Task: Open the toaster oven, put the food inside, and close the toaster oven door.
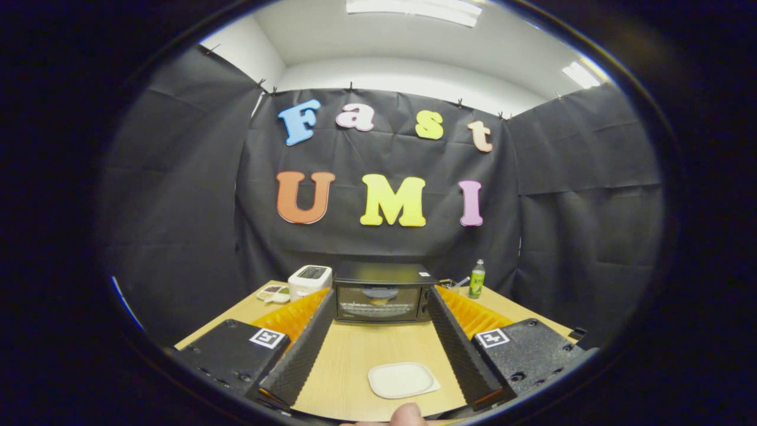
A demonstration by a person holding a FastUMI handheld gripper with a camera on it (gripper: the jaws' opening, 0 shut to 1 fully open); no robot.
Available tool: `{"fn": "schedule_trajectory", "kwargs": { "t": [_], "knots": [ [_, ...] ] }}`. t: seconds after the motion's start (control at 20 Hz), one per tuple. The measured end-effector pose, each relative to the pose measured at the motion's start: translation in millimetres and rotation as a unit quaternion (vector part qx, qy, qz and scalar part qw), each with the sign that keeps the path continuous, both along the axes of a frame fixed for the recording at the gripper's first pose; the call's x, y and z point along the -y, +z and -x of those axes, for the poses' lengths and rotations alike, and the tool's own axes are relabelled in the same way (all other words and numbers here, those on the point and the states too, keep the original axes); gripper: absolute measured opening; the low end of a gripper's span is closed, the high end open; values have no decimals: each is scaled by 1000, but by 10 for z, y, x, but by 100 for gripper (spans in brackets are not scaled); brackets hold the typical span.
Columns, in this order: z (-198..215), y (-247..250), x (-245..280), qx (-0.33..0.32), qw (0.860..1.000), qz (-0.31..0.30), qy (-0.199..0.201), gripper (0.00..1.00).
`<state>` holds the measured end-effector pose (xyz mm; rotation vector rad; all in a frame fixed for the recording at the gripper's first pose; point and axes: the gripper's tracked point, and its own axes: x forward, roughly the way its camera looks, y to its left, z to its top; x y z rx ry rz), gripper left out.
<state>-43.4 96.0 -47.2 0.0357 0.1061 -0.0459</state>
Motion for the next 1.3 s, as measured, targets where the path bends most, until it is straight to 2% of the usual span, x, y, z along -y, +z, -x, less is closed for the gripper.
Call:
{"fn": "schedule_trajectory", "kwargs": {
  "t": [0.55,1.3],
  "knots": [
    [-77,-126,-140,-17,1000,-26,-5,100],
    [-52,-43,-143,-5,1000,-13,-15,100]
  ]
}}
